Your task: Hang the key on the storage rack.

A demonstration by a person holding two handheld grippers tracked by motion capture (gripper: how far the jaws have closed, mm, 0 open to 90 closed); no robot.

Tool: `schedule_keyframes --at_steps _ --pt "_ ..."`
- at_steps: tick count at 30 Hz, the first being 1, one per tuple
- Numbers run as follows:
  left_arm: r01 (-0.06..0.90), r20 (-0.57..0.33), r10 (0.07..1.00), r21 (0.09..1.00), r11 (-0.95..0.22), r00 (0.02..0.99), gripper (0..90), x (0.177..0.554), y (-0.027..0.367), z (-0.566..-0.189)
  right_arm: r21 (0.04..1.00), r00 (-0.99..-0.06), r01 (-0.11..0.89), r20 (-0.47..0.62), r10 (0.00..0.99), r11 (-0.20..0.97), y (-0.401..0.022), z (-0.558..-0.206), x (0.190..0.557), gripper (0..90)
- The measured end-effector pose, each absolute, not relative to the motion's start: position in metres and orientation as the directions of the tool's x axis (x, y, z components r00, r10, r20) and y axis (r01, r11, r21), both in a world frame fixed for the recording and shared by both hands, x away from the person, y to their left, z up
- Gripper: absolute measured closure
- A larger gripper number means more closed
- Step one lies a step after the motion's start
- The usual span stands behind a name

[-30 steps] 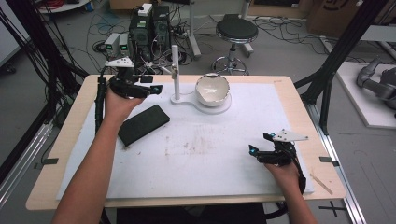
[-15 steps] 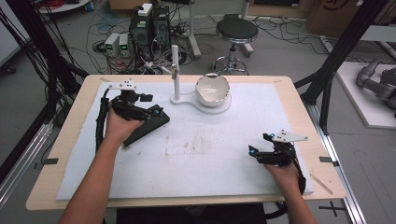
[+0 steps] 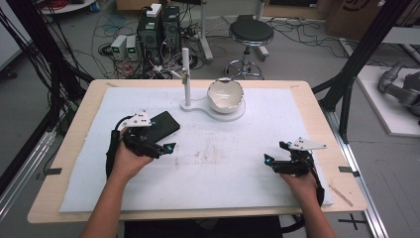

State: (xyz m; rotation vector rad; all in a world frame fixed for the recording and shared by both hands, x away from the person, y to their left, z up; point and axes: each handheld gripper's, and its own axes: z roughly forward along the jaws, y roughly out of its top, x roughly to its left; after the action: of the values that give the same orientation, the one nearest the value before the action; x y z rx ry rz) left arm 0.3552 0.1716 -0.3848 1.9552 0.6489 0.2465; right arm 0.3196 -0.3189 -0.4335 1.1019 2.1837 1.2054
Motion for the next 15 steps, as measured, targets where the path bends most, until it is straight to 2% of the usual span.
schedule_keyframes --at_steps 6,15 --pt "0.359 -0.172 0.463 0.865 -0.352 0.869 6.9 0.3554 0.1684 -0.3937 0.836 -0.598 0.449 0.018 0.801 0.316 -0.3185 -0.4336 0.3201 18.2" --pt "0.369 -0.189 0.464 0.867 -0.336 0.866 6.9 0.3558 0.1742 -0.3944 0.835 -0.592 0.45 0.014 0.806 0.316 -0.3228 -0.435 0.3186 18.2"
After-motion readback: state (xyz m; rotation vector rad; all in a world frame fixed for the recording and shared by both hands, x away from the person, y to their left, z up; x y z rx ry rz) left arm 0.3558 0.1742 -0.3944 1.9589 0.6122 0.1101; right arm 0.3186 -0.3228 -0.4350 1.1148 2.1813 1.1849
